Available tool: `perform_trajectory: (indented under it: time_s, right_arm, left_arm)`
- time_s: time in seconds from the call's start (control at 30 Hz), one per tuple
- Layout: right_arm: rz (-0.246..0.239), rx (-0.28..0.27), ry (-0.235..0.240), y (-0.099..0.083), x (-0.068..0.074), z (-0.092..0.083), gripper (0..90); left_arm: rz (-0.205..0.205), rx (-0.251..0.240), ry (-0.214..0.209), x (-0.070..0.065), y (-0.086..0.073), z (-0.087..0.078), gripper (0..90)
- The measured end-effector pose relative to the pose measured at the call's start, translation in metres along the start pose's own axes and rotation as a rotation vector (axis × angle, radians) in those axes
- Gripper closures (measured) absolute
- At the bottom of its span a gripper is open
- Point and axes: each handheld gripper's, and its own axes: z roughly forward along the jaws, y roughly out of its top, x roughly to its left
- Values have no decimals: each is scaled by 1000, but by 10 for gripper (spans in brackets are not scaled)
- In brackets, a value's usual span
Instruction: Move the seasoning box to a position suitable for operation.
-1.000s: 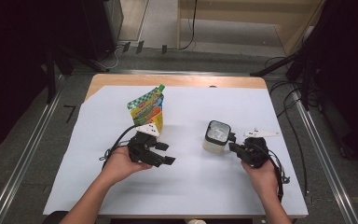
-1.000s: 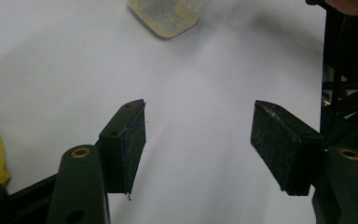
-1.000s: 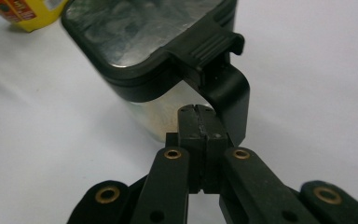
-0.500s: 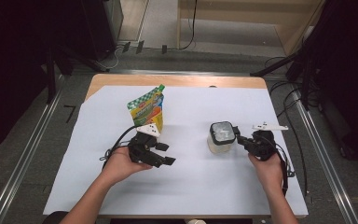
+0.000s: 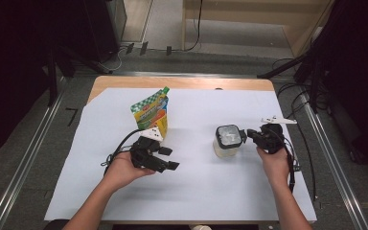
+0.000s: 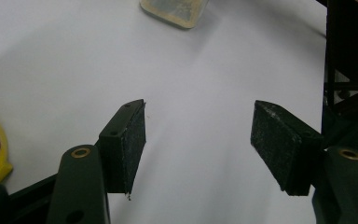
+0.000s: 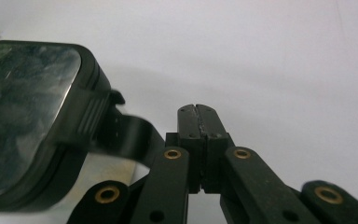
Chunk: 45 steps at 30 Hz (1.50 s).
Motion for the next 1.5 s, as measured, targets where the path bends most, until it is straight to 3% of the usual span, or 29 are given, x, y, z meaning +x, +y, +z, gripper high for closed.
perform_trajectory:
  time_s: [0.13, 0.23, 0.47, 0.6, 0.9, 1.2, 1.43, 1.5]
  right_arm:
    - [-40, 5, -23, 2, 7, 5, 900]
    - [-34, 2, -17, 2, 6, 6, 900]
    - [-69, 12, -7, 2, 14, 10, 900]
    - [-76, 44, -13, 0, 14, 14, 900]
    - [-118, 61, 40, -2, 33, 20, 900]
    - [-98, 64, 71, -6, 42, 15, 900]
    - [-91, 77, 77, -12, 42, 13, 900]
    - [-73, 75, 90, -13, 41, 12, 900]
  left_arm:
    - [-1, 4, 3, 0, -2, -1, 366]
    - [0, 5, 7, 0, -3, -1, 366]
    - [-5, -1, 7, 0, -3, -3, 366]
    - [1, 7, 6, 0, -3, -2, 366]
    - [2, 3, 8, 0, -2, 1, 365]
    - [48, -14, 17, -5, 7, 18, 333]
    - [114, -24, 26, -8, 29, 39, 262]
    - [120, -19, 10, -8, 34, 44, 252]
